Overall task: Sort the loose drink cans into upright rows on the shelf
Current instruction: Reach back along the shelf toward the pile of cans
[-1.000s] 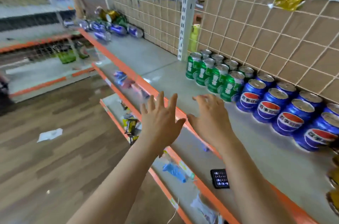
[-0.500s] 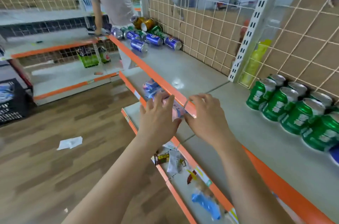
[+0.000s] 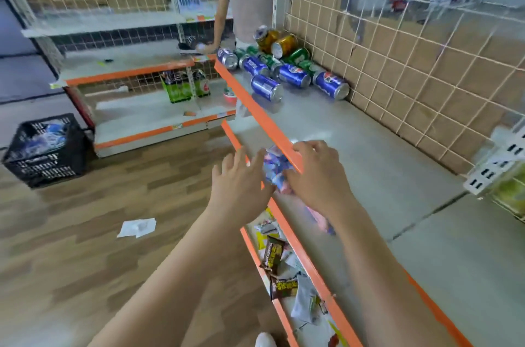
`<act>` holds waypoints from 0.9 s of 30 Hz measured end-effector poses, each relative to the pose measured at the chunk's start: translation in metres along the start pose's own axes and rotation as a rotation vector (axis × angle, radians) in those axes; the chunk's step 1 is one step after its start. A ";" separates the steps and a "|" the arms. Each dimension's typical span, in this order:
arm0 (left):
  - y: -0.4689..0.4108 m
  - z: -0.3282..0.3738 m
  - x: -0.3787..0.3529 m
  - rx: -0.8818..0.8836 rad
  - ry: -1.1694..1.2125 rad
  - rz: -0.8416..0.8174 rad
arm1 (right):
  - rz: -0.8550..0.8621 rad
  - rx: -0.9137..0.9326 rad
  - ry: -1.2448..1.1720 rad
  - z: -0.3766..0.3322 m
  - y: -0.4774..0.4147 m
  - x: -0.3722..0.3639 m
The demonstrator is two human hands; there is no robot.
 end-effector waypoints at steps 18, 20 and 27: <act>-0.235 -0.139 0.011 0.026 0.083 -0.019 | -0.041 0.007 0.085 -0.079 -0.238 -0.070; -0.259 -0.157 0.013 0.001 0.084 -0.045 | -0.049 -0.027 0.106 -0.087 -0.262 -0.079; -0.330 -0.204 0.006 -0.032 0.110 -0.131 | -0.089 -0.141 0.201 -0.105 -0.327 -0.101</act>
Point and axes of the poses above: each hand's wrist, its own y-axis away from the middle knuckle, its own x-axis out of the back of the hand, z = x × y, the point moved 10 cm from there along -y, towards the middle knuckle, and after that the axes turned 9 degrees about y, right-handed, at the moved point
